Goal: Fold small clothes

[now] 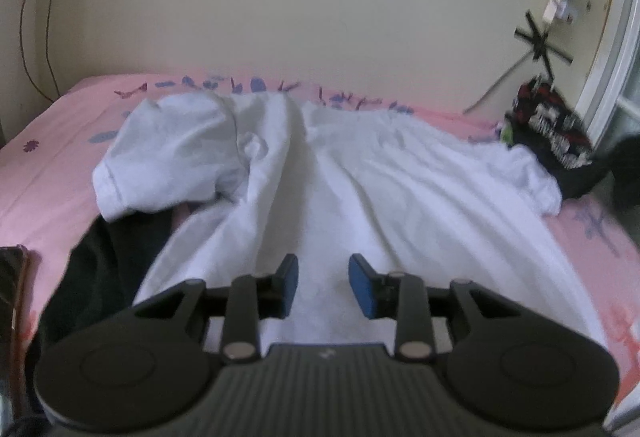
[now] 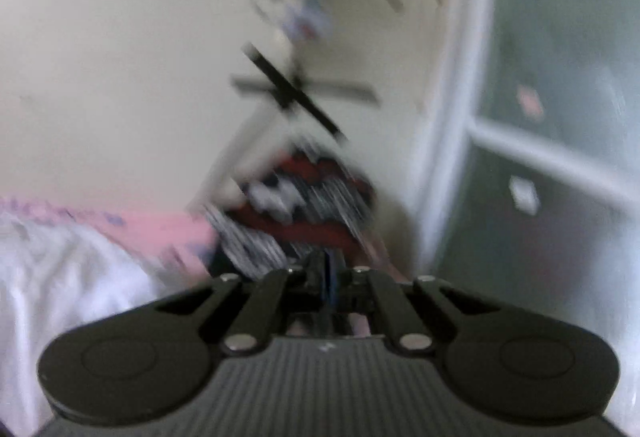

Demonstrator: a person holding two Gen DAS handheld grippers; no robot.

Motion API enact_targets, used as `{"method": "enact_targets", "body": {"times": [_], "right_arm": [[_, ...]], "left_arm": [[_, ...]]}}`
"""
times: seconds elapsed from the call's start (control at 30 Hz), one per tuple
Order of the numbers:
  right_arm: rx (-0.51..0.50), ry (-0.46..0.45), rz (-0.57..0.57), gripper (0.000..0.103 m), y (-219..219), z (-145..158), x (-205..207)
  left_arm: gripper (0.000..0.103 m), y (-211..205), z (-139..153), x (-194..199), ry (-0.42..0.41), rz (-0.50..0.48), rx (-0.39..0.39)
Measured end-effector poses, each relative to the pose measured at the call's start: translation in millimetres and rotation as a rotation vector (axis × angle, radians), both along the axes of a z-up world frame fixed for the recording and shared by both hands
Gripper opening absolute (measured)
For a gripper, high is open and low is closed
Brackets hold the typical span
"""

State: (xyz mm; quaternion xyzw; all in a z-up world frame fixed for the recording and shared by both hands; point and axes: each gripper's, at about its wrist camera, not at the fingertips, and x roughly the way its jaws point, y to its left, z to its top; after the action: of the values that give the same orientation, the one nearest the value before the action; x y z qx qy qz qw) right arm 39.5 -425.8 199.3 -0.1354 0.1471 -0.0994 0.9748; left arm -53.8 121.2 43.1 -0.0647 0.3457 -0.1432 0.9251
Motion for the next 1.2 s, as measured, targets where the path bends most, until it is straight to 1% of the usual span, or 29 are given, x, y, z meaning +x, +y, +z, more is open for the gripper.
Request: {"method": "enact_targets", "body": {"times": [0.07, 0.13, 0.17, 0.23, 0.27, 0.3, 0.33, 0.37, 0.4, 0.43, 0.47, 0.5, 0.53, 0.57, 0.63, 0.67, 0.7, 0.77, 0.83, 0.87, 0.9, 0.93, 0.97, 1.0, 1.07, 1.13, 1.17, 1.2], "right_arm": [[-0.037, -0.05, 0.1, 0.0, 41, 27, 10], [-0.075, -0.081, 0.2, 0.0, 81, 47, 26], [-0.094, -0.088, 0.26, 0.0, 107, 53, 36], [-0.131, -0.068, 0.394, 0.0, 163, 50, 56], [-0.148, -0.029, 0.487, 0.0, 196, 40, 66], [-0.143, 0.025, 0.575, 0.0, 222, 30, 73], [-0.117, 0.099, 0.665, 0.0, 244, 16, 81], [-0.095, 0.186, 0.729, 0.005, 261, 3, 89], [-0.077, 0.249, 0.758, 0.006, 271, -8, 95], [-0.058, 0.266, 0.756, 0.006, 272, -13, 99], [-0.018, 0.272, 0.749, 0.009, 264, -14, 104], [0.053, 0.284, 0.731, 0.016, 247, -11, 113], [0.13, 0.29, 0.689, 0.035, 227, -6, 120], [0.206, 0.287, 0.613, 0.041, 200, -4, 129], [0.292, 0.312, 0.46, 0.039, 155, -13, 139], [0.325, 0.343, 0.405, 0.046, 137, -23, 141], [0.353, 0.375, 0.366, 0.049, 123, -34, 142], [0.401, 0.454, 0.317, 0.04, 103, -65, 140], [0.446, 0.518, 0.3, 0.037, 91, -94, 142], [0.451, 0.555, 0.276, 0.037, 89, -112, 147], [0.432, 0.596, 0.256, 0.036, 90, -128, 150], [0.395, 0.551, 0.269, 0.033, 91, -138, 148], [0.302, 0.541, 0.278, 0.03, 98, -141, 152], [0.242, 0.555, 0.267, 0.03, 108, -140, 154], [0.206, 0.589, 0.249, 0.03, 122, -131, 156], [0.171, 0.526, 0.286, 0.032, 128, -109, 144], [0.154, 0.495, 0.317, 0.038, 126, -93, 134], [0.147, 0.473, 0.352, 0.041, 130, -81, 124]], "left_arm": [[0.03, 12, 11, -5, -0.04, 0.008, -0.032], [0.036, 26, 23, -12, -0.092, 0.03, -0.054], [0.038, 33, 28, -16, -0.115, 0.046, -0.066], [0.039, 49, 38, -23, -0.149, 0.076, -0.093], [0.039, 56, 41, -26, -0.159, 0.093, -0.105], [0.041, 61, 44, -27, -0.165, 0.108, -0.115], [0.043, 66, 46, -28, -0.168, 0.12, -0.124], [0.044, 71, 47, -28, -0.168, 0.131, -0.127], [0.044, 74, 46, -28, -0.164, 0.142, -0.121], [0.044, 76, 46, -28, -0.162, 0.15, -0.113], [0.044, 79, 44, -28, -0.16, 0.158, -0.104], [0.045, 84, 43, -28, -0.159, 0.165, -0.098], [0.047, 90, 40, -27, -0.154, 0.175, -0.094], [0.047, 94, 38, -26, -0.148, 0.185, -0.092], [0.047, 104, 34, -21, -0.132, 0.211, -0.09], [0.047, 108, 31, -17, -0.124, 0.225, -0.091], [0.047, 114, 29, -14, -0.117, 0.239, -0.094], [0.047, 121, 27, -10, -0.105, 0.272, -0.1], [0.047, 125, 30, -10, -0.106, 0.299, -0.104], [0.047, 127, 31, -11, -0.111, 0.308, -0.104], [0.047, 129, 34, -13, -0.114, 0.317, -0.1], [0.047, 130, 36, -15, -0.118, 0.329, -0.093], [0.047, 132, 40, -18, -0.123, 0.344, -0.084], [0.047, 134, 43, -21, -0.13, 0.359, -0.076], [0.048, 140, 49, -30, -0.143, 0.387, -0.063], [0.048, 149, 54, -43, -0.154, 0.421, -0.052], [0.048, 155, 57, -50, -0.159, 0.435, -0.051], [0.049, 161, 58, -56, -0.162, 0.448, -0.051]]}}
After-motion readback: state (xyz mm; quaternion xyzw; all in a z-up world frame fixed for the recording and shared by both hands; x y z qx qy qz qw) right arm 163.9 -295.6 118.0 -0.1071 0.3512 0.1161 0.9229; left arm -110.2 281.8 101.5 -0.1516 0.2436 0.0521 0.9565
